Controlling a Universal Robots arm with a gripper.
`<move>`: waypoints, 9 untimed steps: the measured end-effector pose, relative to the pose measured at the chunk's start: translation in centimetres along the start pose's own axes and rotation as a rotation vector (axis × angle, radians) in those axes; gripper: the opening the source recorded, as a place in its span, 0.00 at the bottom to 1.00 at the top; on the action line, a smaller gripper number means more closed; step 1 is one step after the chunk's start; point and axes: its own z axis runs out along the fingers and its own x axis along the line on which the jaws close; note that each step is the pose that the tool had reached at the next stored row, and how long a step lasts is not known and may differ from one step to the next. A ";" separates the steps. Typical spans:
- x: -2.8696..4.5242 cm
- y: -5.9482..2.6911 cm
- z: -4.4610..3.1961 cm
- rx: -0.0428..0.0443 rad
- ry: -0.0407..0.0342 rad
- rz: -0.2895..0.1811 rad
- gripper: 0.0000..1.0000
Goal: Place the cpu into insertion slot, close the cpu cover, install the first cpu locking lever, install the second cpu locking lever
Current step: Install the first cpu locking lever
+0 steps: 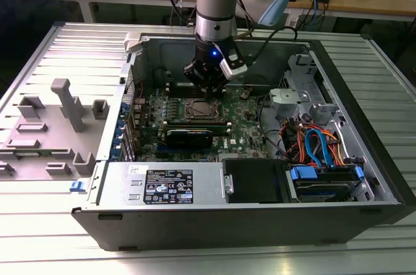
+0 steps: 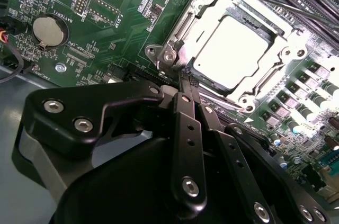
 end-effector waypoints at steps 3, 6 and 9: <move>-0.01 -0.06 0.07 0.0004 0.0006 0.000 0.11; -0.03 -0.08 0.13 0.0003 0.0010 0.001 0.11; -0.04 -0.11 0.19 0.0004 0.0015 0.001 0.11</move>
